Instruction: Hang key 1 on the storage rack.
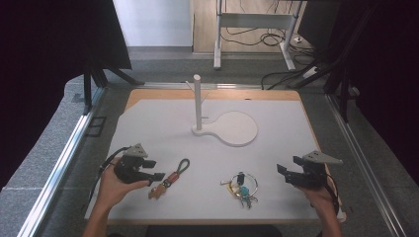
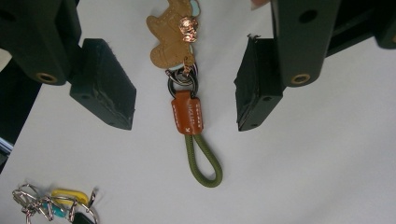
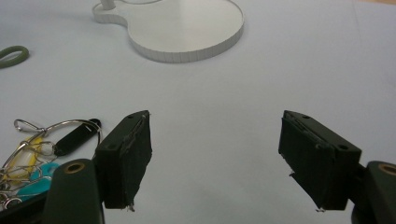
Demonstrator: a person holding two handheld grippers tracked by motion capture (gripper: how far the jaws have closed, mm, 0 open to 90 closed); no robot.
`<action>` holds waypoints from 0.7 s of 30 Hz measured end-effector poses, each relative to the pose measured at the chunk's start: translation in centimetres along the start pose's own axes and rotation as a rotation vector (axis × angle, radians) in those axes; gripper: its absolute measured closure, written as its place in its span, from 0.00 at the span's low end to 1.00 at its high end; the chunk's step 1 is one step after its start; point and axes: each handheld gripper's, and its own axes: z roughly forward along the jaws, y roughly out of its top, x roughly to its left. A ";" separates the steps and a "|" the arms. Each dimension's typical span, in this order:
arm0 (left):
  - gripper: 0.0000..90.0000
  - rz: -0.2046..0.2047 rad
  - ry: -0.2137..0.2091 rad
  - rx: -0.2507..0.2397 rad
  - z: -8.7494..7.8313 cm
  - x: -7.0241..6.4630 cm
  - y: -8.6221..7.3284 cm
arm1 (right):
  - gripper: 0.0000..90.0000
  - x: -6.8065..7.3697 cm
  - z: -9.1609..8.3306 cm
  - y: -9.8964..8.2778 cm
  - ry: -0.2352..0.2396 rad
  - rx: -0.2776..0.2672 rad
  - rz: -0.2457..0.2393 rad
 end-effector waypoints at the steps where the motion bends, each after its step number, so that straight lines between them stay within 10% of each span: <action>1: 0.43 -0.001 0.004 0.004 0.0 0.0 0.0 | 0.28 -0.1 0.0 0.0 0.007 0.002 0.001; 14: 0.42 -0.034 0.025 0.047 0.4 -0.6 0.5 | 0.30 -1.3 0.2 -0.4 0.035 0.011 -0.025; 21: 0.42 0.035 0.010 0.057 -0.4 -1.9 2.8 | 0.32 -1.3 -0.8 -0.6 0.028 0.008 -0.019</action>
